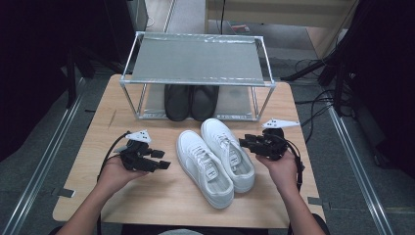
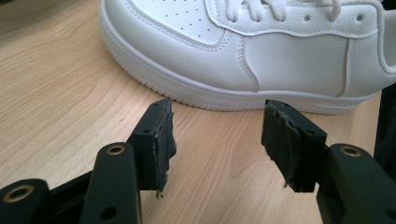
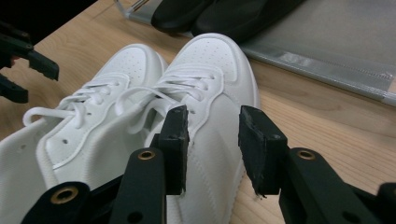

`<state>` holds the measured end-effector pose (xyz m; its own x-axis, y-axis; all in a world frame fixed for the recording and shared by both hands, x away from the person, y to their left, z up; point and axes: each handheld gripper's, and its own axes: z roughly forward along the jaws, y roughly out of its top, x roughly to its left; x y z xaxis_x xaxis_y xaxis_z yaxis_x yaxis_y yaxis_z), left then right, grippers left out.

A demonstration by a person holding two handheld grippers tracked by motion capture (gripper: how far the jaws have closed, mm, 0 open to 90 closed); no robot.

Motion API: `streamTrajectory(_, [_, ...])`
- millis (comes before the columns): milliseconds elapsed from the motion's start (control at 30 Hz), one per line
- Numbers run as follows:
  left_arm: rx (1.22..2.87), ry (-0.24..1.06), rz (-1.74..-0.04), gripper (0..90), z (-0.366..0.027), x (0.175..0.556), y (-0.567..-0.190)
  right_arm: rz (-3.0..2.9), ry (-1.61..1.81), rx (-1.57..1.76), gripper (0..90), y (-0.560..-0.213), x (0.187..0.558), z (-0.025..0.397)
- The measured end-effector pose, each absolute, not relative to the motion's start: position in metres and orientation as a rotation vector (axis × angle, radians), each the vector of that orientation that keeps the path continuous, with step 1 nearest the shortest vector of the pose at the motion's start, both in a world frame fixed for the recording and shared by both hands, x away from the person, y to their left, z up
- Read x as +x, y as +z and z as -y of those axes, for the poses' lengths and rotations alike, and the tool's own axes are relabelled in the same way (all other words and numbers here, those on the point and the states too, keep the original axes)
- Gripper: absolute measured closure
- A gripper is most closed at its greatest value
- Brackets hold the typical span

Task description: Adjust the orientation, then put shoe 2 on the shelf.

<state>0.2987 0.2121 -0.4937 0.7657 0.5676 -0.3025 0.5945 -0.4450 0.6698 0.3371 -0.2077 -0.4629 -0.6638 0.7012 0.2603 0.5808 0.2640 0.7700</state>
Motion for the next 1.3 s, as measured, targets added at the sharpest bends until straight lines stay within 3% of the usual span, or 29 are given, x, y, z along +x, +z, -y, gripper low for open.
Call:
streamTrajectory(500, [2.141, -0.035, -0.89, 41.6, -0.219, 0.306, -0.496, -2.385, 1.401, 1.182, 57.4, -0.453, 0.316, 0.189])
streamTrajectory(933, [2.13, -0.034, -0.902, 40.9, -0.221, 0.311, -0.497, -2.397, 1.367, 1.129, 38.6, -0.452, 0.302, 0.165])
streamTrajectory(1300, [2.138, -0.029, -0.897, 40.2, -0.22, 0.318, -0.495, -2.363, 1.349, 1.142, 40.2, -0.452, 0.29, 0.155])
